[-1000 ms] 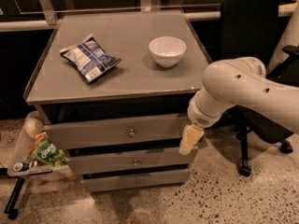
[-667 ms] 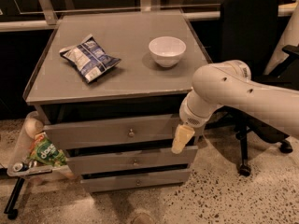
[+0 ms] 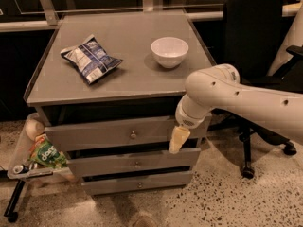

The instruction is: Open top drawer

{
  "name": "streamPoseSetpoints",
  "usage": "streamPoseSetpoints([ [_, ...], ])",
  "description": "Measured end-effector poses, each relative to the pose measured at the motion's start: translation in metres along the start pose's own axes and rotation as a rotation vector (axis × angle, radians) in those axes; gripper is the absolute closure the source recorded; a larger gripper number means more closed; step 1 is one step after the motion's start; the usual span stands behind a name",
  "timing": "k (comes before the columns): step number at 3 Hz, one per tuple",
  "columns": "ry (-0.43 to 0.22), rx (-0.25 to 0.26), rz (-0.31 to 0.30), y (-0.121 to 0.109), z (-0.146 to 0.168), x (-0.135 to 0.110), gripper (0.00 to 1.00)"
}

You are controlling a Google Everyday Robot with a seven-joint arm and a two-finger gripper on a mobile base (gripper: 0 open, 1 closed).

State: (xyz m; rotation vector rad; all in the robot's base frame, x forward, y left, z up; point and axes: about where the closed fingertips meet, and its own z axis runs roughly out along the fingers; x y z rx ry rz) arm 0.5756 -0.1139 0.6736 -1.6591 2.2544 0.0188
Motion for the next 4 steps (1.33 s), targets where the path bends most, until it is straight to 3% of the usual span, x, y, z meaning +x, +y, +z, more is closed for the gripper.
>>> streamPoseSetpoints([
  [2, 0.021, -0.029, -0.02, 0.011, 0.031, -0.003, 0.0],
  [4, 0.034, -0.042, -0.026, 0.016, 0.041, 0.001, 0.0],
])
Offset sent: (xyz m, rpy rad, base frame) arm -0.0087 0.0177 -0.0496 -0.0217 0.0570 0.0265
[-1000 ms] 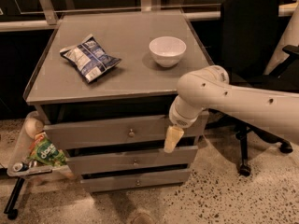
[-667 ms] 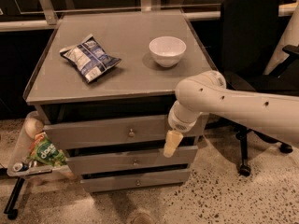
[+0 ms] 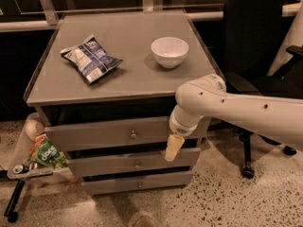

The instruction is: Open top drawer

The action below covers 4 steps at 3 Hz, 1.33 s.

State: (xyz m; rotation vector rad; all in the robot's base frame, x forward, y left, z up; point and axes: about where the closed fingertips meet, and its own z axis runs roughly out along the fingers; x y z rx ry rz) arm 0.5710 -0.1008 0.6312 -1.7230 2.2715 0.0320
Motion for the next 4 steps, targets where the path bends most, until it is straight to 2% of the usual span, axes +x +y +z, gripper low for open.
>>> streamPoseSetpoints([
  [1, 0.0, 0.0, 0.0, 0.0, 0.0, 0.0, 0.19],
  [4, 0.0, 0.0, 0.0, 0.0, 0.0, 0.0, 0.88],
])
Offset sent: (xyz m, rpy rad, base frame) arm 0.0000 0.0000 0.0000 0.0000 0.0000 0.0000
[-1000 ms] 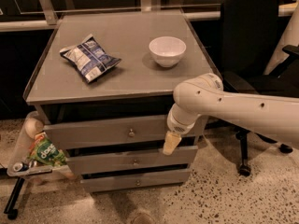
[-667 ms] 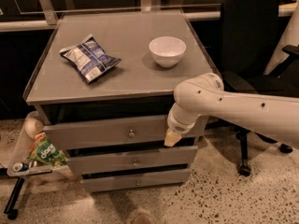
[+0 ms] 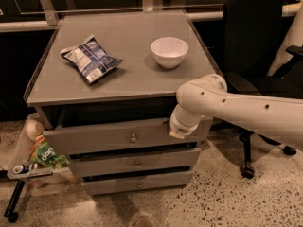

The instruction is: Open top drawer

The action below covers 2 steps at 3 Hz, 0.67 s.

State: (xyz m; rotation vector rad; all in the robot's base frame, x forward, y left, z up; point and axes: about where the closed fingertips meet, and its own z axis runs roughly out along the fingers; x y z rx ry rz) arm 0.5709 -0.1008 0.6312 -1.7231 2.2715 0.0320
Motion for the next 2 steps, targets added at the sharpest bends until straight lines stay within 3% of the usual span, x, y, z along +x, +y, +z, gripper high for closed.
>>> streamPoseSetpoints([
  [1, 0.0, 0.0, 0.0, 0.0, -0.0001, 0.0, 1.0],
  [2, 0.0, 0.0, 0.0, -0.0008, -0.0049, -0.0012, 1.0],
])
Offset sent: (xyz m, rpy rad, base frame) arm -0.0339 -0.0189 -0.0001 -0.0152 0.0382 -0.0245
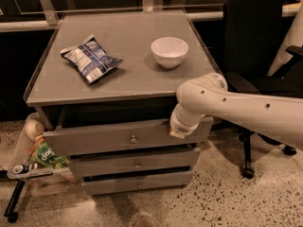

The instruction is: Open top drawer

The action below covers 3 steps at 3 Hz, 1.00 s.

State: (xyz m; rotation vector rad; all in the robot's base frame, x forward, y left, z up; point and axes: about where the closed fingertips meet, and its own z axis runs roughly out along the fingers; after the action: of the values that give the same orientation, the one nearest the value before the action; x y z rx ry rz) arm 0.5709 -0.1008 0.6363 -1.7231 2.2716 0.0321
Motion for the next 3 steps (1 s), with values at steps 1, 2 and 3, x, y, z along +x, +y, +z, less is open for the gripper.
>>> streamPoseSetpoints([
  [1, -0.003, 0.0, 0.016, 0.0021, -0.0068, 0.0011, 1.0],
  [2, 0.007, -0.004, 0.03, 0.0075, -0.0125, 0.0079, 1.0],
  [3, 0.007, -0.004, 0.03, 0.0072, -0.0145, 0.0074, 1.0],
])
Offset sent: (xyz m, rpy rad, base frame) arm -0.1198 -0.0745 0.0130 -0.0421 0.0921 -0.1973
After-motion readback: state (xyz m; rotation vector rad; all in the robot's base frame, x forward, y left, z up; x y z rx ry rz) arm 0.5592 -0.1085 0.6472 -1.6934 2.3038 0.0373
